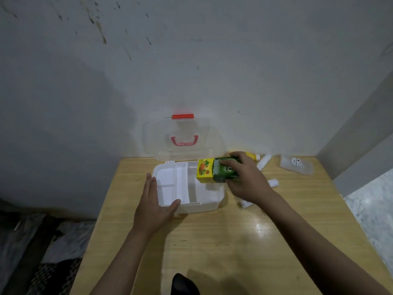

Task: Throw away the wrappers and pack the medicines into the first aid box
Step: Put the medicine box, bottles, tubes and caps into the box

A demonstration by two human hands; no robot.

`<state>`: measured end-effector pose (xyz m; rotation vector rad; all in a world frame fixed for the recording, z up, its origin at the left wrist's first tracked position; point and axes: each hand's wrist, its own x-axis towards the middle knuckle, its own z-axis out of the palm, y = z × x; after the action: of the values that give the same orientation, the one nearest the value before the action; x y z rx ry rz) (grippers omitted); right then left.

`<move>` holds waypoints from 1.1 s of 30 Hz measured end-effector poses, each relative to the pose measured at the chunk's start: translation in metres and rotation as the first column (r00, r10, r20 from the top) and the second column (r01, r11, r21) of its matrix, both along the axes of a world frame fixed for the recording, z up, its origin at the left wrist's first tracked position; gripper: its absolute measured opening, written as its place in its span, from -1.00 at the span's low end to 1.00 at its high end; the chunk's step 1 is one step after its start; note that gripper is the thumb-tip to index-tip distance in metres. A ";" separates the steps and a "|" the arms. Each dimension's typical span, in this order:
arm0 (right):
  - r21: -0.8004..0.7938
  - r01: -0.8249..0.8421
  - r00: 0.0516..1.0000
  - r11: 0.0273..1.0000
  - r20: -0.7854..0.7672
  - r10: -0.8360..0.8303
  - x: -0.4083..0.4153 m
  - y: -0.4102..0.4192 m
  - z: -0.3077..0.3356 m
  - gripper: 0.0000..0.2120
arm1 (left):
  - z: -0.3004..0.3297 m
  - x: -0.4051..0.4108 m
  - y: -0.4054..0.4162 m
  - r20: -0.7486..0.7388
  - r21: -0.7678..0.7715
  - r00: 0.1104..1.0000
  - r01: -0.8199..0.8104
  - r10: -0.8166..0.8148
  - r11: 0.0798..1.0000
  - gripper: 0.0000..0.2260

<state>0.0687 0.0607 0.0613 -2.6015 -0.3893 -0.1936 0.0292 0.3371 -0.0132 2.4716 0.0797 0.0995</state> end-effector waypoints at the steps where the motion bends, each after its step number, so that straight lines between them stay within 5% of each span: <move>1: -0.070 -0.021 1.000 0.997 -0.015 0.020 0.003 0.010 0.000 -0.52 | 0.000 0.000 0.000 0.000 -0.003 1.000 0.001 -0.001 1.000 -0.04; 8: -0.322 -0.115 0.984 0.940 -0.168 0.063 0.021 0.064 -0.014 -0.51 | 0.000 0.000 0.001 -0.003 -0.002 1.000 0.005 -0.005 1.000 -0.05; 20: -0.562 0.021 0.995 0.827 -0.069 -0.072 0.025 0.088 -0.025 -0.47 | 0.001 0.000 0.000 -0.050 -0.087 0.998 -0.042 0.037 0.995 0.03; 33: -0.246 0.093 0.919 0.965 -0.353 -0.179 0.035 0.092 -0.037 -0.37 | 0.004 -0.002 0.000 -0.051 -0.112 0.999 -0.012 0.006 0.994 0.03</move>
<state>0.1032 0.1530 0.0240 -2.8073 -0.0950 0.3162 0.0269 0.3370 -0.0095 2.3614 0.1149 0.0355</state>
